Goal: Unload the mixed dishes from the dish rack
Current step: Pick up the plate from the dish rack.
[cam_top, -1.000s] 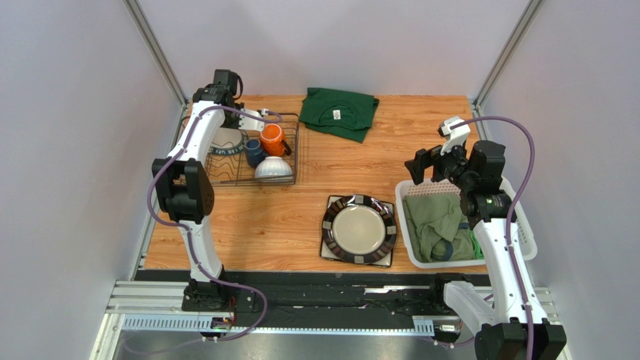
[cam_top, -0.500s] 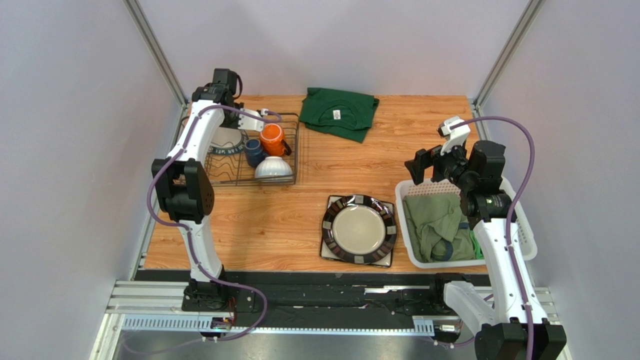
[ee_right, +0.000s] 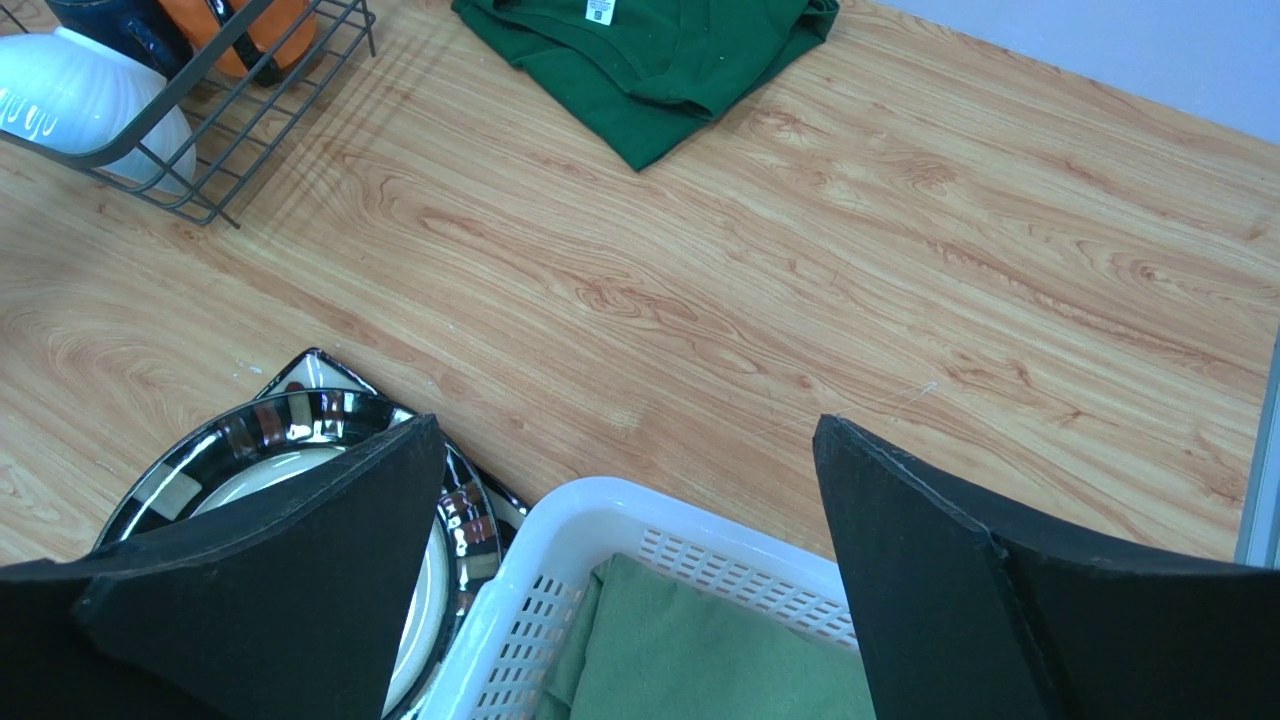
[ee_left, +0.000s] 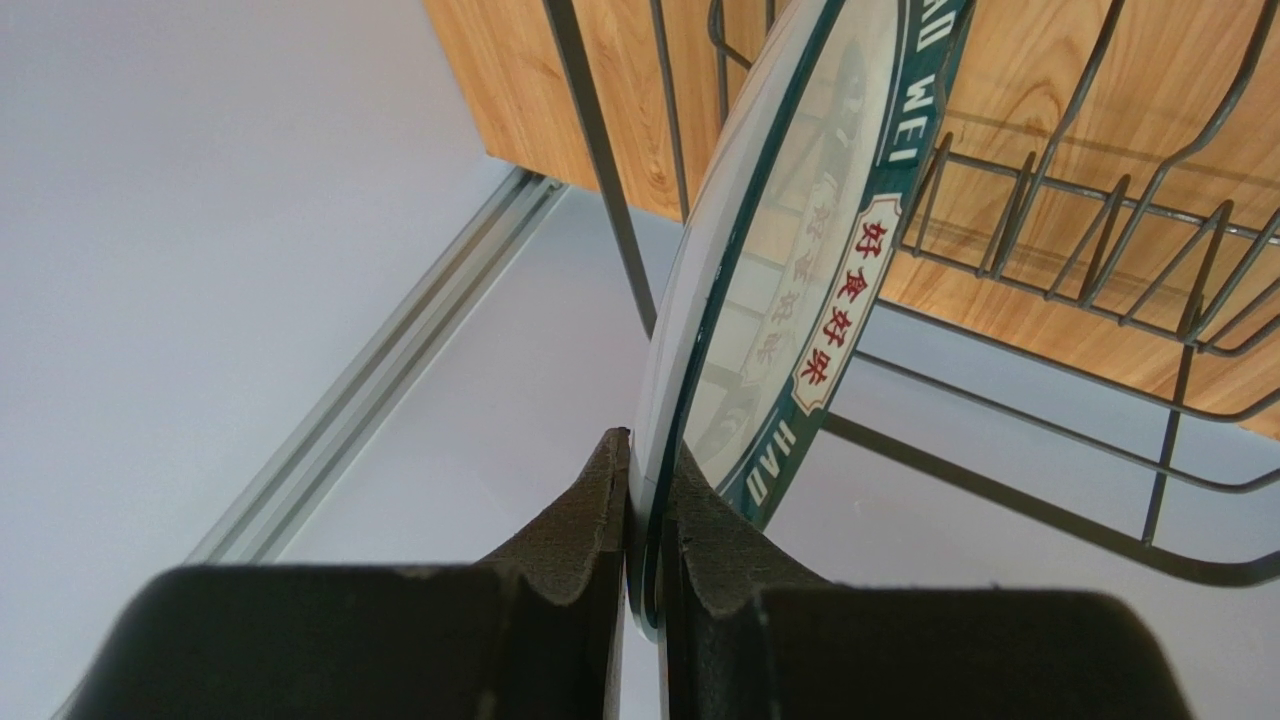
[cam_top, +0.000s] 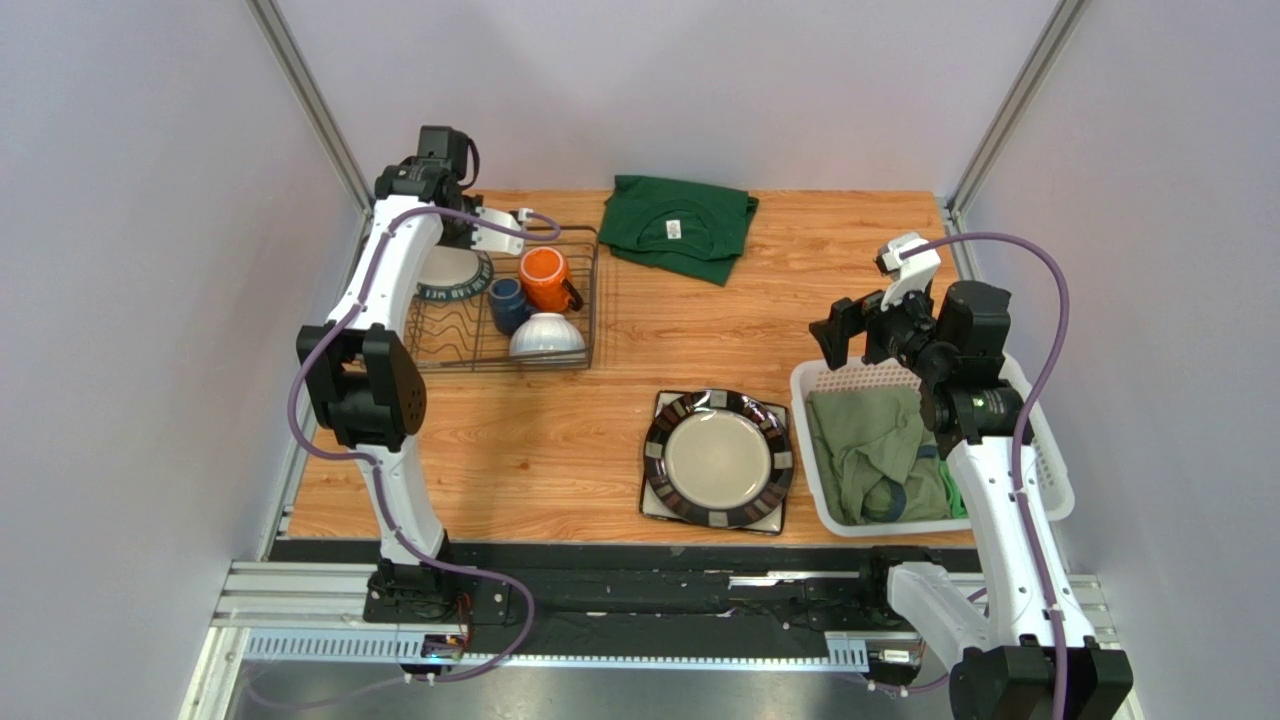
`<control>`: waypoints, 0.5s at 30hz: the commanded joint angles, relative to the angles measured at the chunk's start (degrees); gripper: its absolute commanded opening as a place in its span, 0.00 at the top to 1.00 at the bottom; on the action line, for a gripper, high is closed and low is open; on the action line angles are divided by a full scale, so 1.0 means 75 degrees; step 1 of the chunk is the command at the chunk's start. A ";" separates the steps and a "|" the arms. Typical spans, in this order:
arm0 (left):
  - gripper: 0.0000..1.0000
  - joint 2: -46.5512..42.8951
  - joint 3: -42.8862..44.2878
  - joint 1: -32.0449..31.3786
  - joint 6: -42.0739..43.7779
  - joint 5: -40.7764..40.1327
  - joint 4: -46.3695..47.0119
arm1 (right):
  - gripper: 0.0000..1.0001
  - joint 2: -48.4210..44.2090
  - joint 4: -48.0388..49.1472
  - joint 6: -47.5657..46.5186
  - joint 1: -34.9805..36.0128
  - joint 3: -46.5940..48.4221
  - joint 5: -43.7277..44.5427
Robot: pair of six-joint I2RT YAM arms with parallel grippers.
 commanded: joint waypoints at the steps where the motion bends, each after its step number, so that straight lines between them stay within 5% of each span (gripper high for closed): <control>1: 1.00 -0.0642 0.0480 0.0077 0.0221 -0.0128 0.0140 | 0.01 -0.0070 -0.0008 -0.0077 0.0013 0.0140 -0.0044; 15: 1.00 -0.1275 0.0632 0.0077 0.0150 0.0083 -0.0235 | 0.01 -0.0082 -0.0031 -0.0054 0.0013 0.0140 -0.0067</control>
